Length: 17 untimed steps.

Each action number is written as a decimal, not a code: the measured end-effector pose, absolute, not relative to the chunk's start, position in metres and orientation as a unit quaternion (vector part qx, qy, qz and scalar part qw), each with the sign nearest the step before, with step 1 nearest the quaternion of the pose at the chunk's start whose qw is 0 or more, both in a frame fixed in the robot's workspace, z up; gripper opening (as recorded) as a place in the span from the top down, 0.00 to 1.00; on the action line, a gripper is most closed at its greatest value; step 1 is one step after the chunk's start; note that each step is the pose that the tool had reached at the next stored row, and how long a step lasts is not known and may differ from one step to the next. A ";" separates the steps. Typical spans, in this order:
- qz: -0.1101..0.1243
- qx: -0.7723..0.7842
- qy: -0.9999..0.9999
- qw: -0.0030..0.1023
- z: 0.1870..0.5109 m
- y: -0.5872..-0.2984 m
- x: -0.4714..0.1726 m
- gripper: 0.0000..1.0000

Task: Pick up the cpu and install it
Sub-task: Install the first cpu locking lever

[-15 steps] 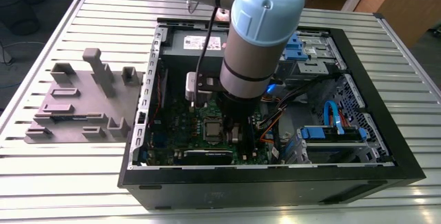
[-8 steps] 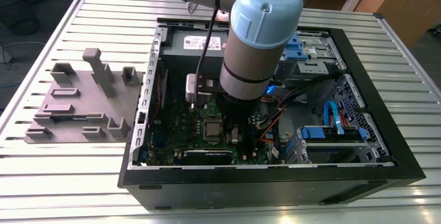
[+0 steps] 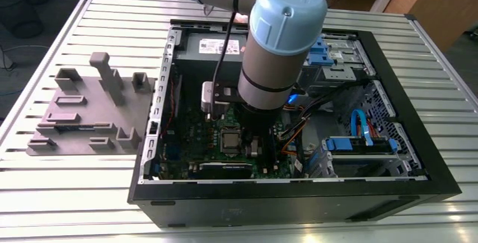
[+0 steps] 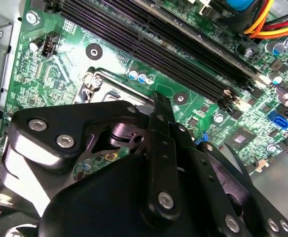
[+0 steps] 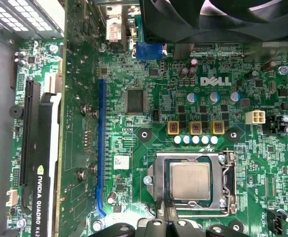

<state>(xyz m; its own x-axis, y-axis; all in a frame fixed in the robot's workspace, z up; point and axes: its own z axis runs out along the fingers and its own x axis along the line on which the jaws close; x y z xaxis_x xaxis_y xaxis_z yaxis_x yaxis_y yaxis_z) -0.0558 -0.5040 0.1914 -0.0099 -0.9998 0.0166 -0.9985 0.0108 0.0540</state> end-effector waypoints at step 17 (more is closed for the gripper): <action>-0.014 0.703 -0.710 0.025 0.188 -0.503 -0.052 0.90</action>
<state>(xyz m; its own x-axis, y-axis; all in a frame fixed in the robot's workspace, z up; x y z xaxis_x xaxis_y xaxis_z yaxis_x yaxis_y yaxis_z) -0.0516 -0.5033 0.1876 -0.0100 -0.9998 0.0168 -0.9984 0.0109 0.0547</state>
